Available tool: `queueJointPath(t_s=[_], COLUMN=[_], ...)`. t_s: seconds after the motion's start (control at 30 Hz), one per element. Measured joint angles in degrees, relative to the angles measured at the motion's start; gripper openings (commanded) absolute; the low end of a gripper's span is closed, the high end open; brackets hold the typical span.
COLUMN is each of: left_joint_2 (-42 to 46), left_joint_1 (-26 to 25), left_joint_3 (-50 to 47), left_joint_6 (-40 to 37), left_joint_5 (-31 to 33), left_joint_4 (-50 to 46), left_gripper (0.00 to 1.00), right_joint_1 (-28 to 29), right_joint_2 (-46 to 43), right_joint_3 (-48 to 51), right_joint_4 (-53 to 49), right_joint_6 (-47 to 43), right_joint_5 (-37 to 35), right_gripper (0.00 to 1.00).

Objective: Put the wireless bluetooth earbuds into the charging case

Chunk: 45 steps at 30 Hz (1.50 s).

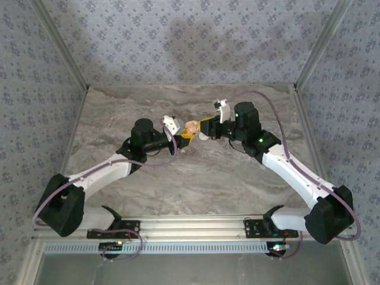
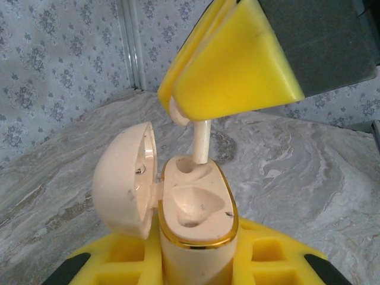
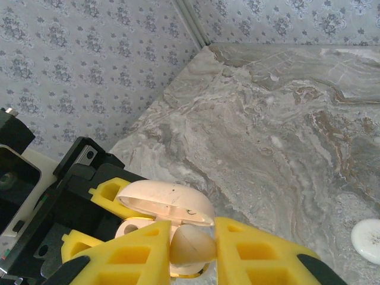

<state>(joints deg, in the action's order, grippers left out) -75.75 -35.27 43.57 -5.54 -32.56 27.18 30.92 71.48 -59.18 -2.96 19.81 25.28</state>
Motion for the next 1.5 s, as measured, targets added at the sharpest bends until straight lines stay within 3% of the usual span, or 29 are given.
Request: queueJointPath(t_s=[1.5], left_joint_2=[1.6], left_joint_1=[-0.5], left_joint_3=[0.0], left_joint_6=[-3.0], left_joint_5=[1.5], left_joint_4=[-3.2], left_gripper=[0.17], right_joint_1=[0.5], right_joint_2=[1.1], right_joint_3=[-2.4], right_joint_4=[-5.3], right_joint_6=[-6.4], right_joint_5=[2.4], right_gripper=[0.23])
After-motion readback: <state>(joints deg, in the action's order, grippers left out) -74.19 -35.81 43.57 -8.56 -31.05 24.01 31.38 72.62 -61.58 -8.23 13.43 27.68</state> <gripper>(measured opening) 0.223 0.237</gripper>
